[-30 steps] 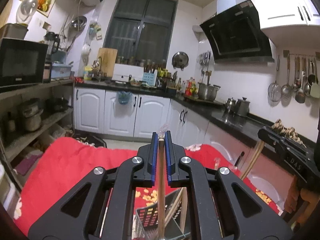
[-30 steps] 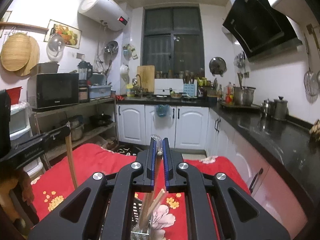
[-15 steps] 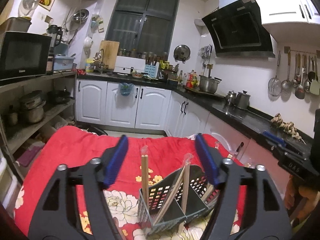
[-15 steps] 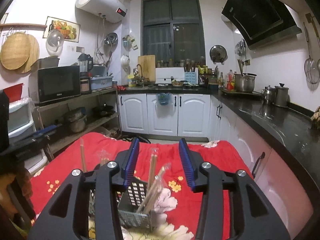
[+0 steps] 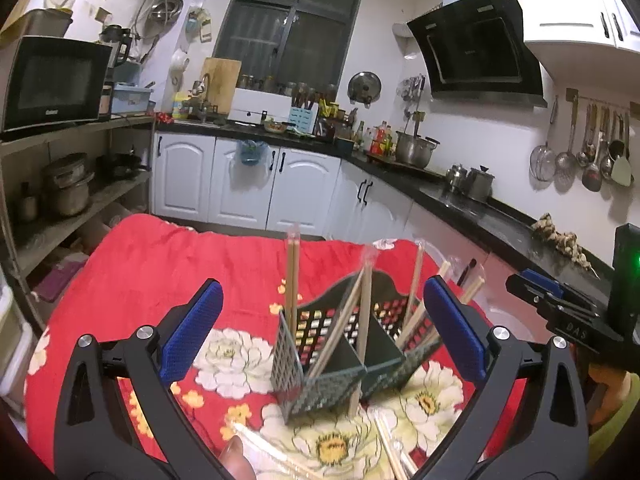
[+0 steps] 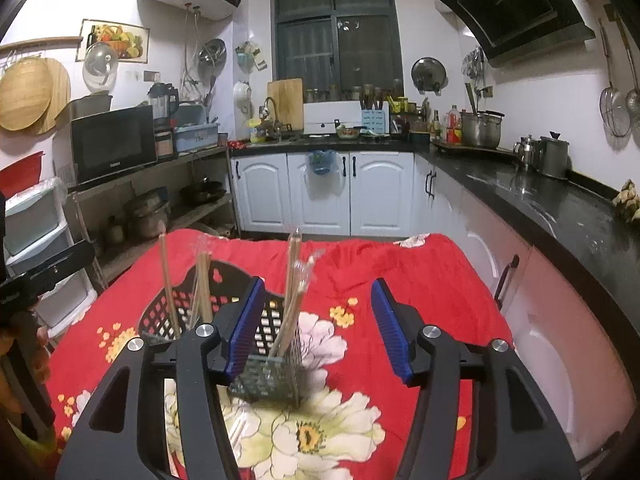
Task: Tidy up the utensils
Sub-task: 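Move the right gripper down to the chopsticks pile beside the caddy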
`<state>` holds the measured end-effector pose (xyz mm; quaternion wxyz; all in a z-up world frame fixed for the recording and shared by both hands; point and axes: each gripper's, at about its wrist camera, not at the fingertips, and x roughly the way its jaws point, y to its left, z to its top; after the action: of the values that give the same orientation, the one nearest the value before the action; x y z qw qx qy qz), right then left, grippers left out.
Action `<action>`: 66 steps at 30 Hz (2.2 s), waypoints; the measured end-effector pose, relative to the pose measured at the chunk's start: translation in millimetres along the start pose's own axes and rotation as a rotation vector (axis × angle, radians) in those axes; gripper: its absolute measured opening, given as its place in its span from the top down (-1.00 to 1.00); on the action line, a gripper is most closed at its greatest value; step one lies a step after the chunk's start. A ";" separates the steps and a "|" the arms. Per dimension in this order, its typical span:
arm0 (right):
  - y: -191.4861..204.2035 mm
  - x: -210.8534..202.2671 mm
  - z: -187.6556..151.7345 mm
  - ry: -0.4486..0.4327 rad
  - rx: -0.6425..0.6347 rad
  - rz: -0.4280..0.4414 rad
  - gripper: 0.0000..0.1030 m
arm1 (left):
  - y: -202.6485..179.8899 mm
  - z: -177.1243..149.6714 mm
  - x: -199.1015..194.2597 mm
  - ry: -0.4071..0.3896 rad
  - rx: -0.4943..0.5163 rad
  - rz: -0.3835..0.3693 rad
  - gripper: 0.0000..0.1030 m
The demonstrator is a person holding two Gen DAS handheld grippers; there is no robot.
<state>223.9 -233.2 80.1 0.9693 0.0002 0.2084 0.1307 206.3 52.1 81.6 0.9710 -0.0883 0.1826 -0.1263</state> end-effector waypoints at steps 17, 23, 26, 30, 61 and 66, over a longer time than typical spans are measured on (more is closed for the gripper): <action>26.2 -21.2 -23.4 0.040 -0.045 0.057 -0.08 | 3.5 -37.0 -15.2 0.084 -0.025 0.004 -0.80; 26.7 -21.8 -40.0 0.084 -0.035 0.055 -0.08 | 3.4 -52.6 -16.5 0.141 -0.045 -0.007 -0.80; 27.5 -17.2 -52.5 0.121 -0.016 0.063 -0.08 | 3.3 -62.6 -18.1 0.159 -0.045 0.000 -0.80; 31.7 -11.1 -68.0 0.172 -0.019 0.076 -0.08 | 5.9 -74.5 -19.0 0.188 -0.047 0.013 -0.80; 71.4 50.1 -145.8 0.553 -0.049 0.226 0.42 | 57.3 -137.2 52.3 0.538 -0.288 -0.031 -0.40; 65.9 58.0 -143.2 0.561 -0.023 0.225 0.44 | 76.3 -131.0 74.3 0.556 -0.341 0.003 -0.10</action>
<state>200.4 -162.6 -70.5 0.8532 -0.0238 0.4654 0.2344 240.3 87.8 -79.9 0.8554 -0.2117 0.4593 -0.1119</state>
